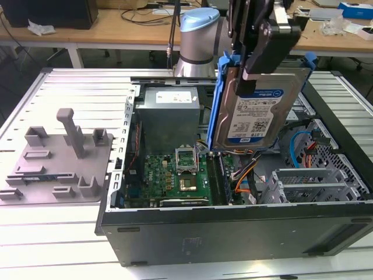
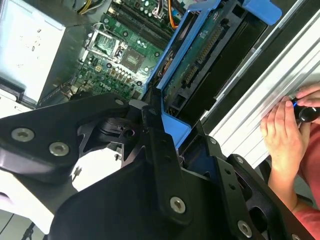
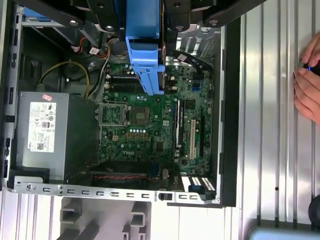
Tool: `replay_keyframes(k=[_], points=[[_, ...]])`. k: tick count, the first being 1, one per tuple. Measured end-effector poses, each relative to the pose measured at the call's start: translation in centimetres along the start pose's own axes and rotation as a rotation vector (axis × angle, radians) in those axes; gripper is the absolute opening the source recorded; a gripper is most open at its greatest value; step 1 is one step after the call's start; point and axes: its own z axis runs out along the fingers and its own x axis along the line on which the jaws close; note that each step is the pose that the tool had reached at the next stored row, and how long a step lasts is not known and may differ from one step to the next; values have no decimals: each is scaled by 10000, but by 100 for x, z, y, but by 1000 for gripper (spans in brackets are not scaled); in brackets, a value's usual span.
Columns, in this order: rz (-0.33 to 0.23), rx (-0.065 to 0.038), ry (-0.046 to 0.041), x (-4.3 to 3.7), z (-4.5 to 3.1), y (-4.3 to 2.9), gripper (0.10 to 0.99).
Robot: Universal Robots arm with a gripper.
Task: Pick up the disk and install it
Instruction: 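Insert the disk into the insertion slot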
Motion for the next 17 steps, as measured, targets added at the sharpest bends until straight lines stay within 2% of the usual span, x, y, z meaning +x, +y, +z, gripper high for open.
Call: replay_keyframes(k=[6,11,17], points=[[0,-1,8,35,4,-141,365],[0,-2,20,69,10,-294,365],[-2,-6,37,119,18,-541,365]])
